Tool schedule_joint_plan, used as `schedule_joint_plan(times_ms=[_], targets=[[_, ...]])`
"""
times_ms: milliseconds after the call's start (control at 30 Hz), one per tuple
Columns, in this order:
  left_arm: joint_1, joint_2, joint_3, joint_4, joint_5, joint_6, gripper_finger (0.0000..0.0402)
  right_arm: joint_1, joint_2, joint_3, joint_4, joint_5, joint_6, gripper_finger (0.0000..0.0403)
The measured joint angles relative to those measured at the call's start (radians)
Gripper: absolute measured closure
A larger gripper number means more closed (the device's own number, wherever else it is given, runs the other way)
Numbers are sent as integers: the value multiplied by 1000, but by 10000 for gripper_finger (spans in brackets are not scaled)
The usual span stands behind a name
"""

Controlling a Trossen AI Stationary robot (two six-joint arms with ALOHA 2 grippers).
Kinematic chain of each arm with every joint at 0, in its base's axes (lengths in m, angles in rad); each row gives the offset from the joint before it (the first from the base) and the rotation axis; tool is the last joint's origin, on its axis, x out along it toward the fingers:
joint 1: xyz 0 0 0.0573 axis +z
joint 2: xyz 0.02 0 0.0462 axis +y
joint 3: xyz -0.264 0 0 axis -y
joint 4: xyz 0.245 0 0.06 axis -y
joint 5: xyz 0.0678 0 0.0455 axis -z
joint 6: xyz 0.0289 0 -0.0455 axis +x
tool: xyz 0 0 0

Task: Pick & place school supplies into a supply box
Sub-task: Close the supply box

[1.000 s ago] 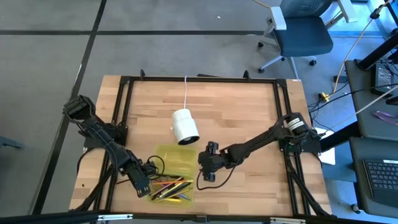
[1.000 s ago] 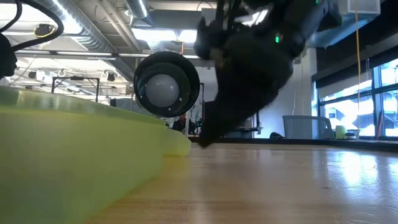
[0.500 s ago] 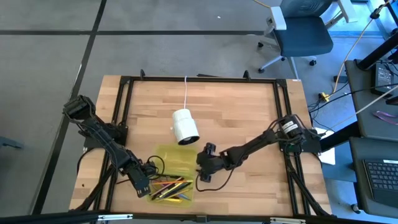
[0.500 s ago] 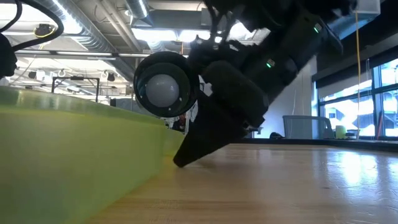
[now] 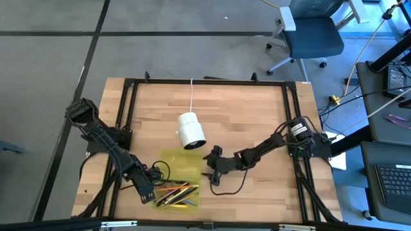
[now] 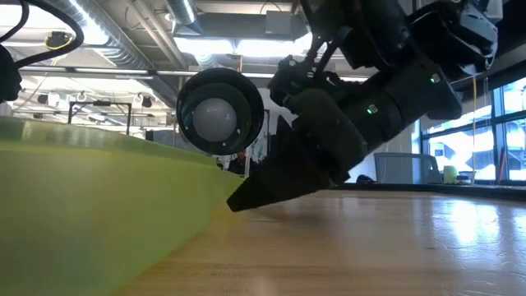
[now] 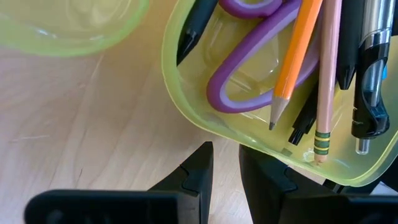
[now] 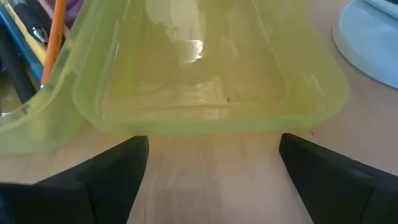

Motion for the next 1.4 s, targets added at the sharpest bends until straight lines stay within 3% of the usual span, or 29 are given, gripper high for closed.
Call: schedule_joint_plan(times_ms=[667, 1200, 1400], targets=[[1, 0, 0, -8, 0, 4, 329, -22, 13, 5, 123, -26, -167, 33], [1, 0, 0, -10, 1, 4, 329, -20, 15, 73, 113, -53, -471, 33], [-1, 0, 0, -41, 57, 3, 329, -4, 14, 76, 122, -53, -500, 33]])
